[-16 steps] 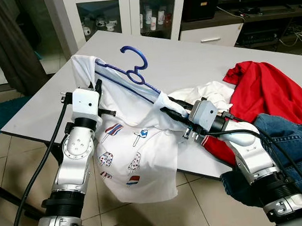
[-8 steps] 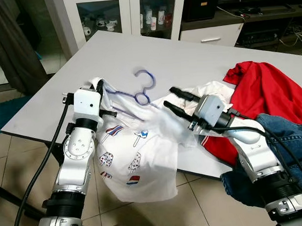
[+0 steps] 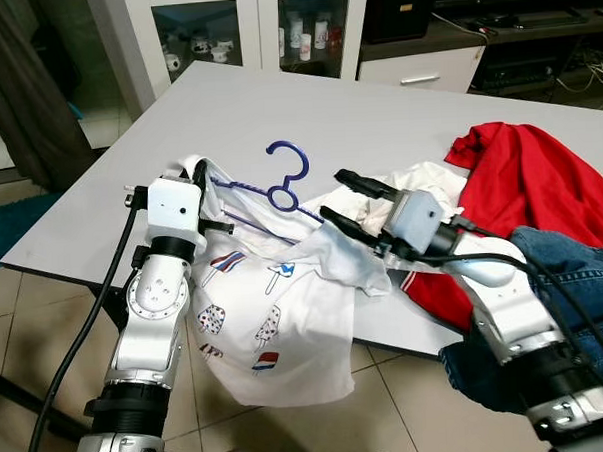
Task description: Hang hanger
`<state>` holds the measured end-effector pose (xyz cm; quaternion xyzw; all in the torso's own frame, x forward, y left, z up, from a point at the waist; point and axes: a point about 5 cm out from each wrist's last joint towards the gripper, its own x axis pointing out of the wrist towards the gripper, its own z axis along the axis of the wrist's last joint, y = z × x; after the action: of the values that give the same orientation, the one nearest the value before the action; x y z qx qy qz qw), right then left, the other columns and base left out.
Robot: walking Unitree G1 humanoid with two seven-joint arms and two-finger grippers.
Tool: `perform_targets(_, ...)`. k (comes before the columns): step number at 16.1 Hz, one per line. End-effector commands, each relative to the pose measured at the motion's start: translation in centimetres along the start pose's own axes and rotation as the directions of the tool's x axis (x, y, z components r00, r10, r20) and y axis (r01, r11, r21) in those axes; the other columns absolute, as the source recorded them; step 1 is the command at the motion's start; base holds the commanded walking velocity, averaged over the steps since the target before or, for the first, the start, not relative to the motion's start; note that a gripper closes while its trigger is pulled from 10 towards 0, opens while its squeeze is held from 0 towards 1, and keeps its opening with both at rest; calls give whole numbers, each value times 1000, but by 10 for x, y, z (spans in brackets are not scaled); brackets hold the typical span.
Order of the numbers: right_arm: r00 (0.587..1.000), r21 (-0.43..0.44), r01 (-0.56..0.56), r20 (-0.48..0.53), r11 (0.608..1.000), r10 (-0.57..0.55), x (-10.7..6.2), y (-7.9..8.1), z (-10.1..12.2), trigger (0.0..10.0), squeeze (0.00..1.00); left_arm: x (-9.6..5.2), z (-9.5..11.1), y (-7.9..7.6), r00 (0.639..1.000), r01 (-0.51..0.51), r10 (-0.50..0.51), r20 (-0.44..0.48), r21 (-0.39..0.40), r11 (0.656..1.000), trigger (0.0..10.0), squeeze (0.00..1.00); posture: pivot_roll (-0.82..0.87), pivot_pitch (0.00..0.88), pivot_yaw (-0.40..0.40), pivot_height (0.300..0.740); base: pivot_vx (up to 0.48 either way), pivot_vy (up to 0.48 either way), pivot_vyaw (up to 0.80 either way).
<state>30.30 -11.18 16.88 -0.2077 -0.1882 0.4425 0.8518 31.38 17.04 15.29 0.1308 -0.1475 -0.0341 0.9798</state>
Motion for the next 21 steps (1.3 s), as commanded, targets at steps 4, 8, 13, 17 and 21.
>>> perform_targets(4, 1000, -39, -2, -10, 999, 2, 26, -4, 8, 10000, 0, 1, 4, -2, 1000, 8, -8, 18, 0, 1000, 0, 0, 44, 0, -12, 740, 0, 0, 0)
perform_targets(8, 998, -7, -31, -59, 999, 31, 39, 3, 3, 10000, 0, 1, 4, -2, 1000, 7, -7, 20, -1, 1000, 0, 0, 53, 0, -16, 740, 0, 0, 0)
perform_targets(13, 992, 14, -30, -123, 999, 31, 59, 12, -6, 10000, 0, 0, 4, -1, 1000, 0, 0, 19, 0, 1000, 0, 0, 56, 0, -19, 740, 0, 0, 0)
perform_targets(17, 989, 58, 18, -150, 998, -10, 78, 14, -6, 7922, 0, 0, 4, -4, 1000, 4, -4, 20, -5, 1000, 0, 0, 56, 0, -21, 740, 0, 0, 0)
perform_targets(21, 989, 99, 36, -147, 994, -22, 77, 13, -8, 0, 0, -3, 3, -4, 1000, 0, 0, 17, -6, 1000, 0, 0, 63, 0, -27, 740, 0, 0, 0)
